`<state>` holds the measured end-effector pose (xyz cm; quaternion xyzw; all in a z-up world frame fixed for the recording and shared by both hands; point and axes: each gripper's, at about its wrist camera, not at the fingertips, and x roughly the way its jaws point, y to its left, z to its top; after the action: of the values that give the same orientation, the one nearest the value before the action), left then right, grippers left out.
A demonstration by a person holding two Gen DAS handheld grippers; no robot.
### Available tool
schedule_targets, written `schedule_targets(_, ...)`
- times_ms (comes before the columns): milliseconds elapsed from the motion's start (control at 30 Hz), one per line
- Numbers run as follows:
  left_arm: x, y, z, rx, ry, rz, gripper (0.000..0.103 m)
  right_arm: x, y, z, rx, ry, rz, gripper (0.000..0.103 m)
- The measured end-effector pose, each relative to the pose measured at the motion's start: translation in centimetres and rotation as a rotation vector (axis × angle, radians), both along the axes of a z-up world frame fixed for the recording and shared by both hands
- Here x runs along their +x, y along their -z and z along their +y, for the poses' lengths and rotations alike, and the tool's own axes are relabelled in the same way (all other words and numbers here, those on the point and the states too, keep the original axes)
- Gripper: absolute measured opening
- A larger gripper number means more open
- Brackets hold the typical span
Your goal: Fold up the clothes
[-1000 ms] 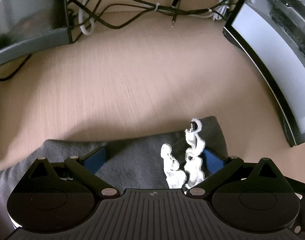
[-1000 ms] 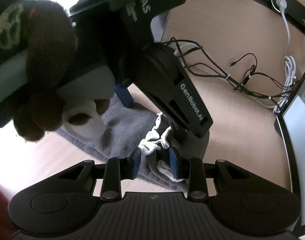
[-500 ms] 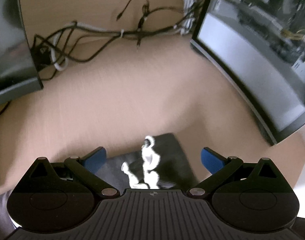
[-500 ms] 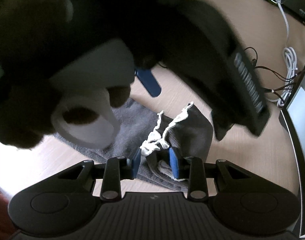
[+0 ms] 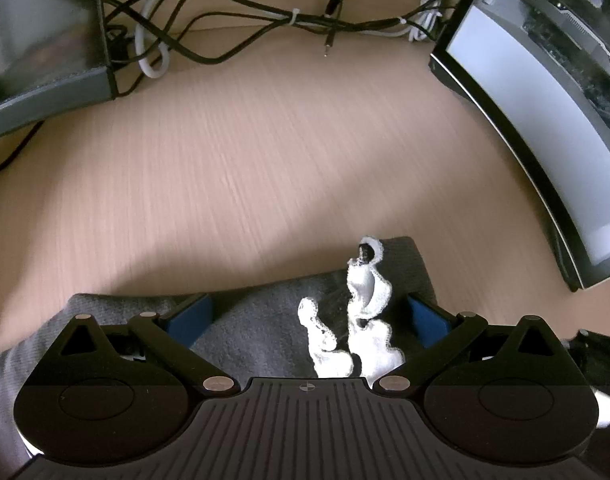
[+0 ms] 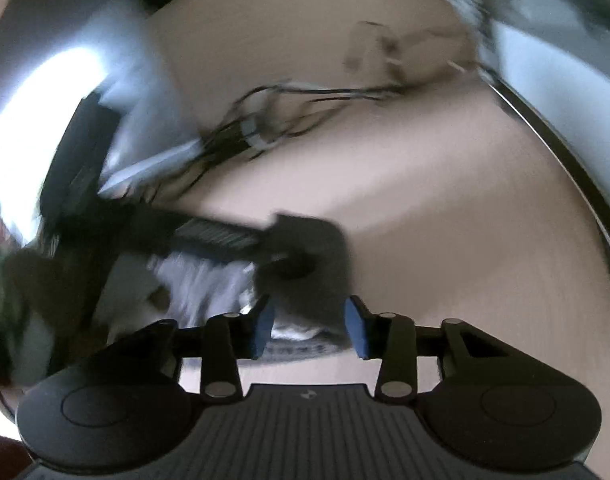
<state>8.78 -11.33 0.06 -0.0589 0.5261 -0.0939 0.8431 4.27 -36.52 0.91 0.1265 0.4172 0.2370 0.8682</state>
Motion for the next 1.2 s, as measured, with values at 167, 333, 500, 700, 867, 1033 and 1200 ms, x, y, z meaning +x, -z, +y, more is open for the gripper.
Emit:
schedule_targets(167, -0.2, 0.0, 0.2, -0.012, 0.002, -0.010, 0.103, 1.1, 2.2, 0.9, 0.092, 0.092, 0.088, 0.032)
schedule_targets(333, -0.4, 0.0, 1.1, -0.052, -0.021, -0.017, 0.103, 2.0, 3.0, 2.0, 0.142, 0.109, 0.119, 0.032)
schedule_targets(500, -1.0, -0.1, 4.0, -0.173, -0.108, 0.003, 0.103, 3.0, 3.2, 3.2, 0.171, 0.045, 0.162, 0.033)
schedule_targets(700, -2.5, -0.4, 7.5, -0.249, -0.194, 0.006, 0.102, 2.9, 0.6, 5.1, 0.060, -0.006, 0.090, 0.029)
schedule_targets(867, -3.7, -1.0, 8.4, -0.175, -0.200, -0.021, 0.102, 1.7, -2.7, 8.9, -0.179, -0.112, -0.078, 0.028)
schedule_targets(1033, -3.7, -0.1, 8.2, -0.063, -0.192, -0.013, 0.102, -0.9, -3.3, 11.8, -0.333, -0.206, -0.201, 0.029)
schedule_targets(1200, -3.4, 0.3, 7.5, -0.011, -0.154, -0.024, 0.102, 0.6, -3.3, 9.5, -0.199, -0.126, -0.098, 0.033)
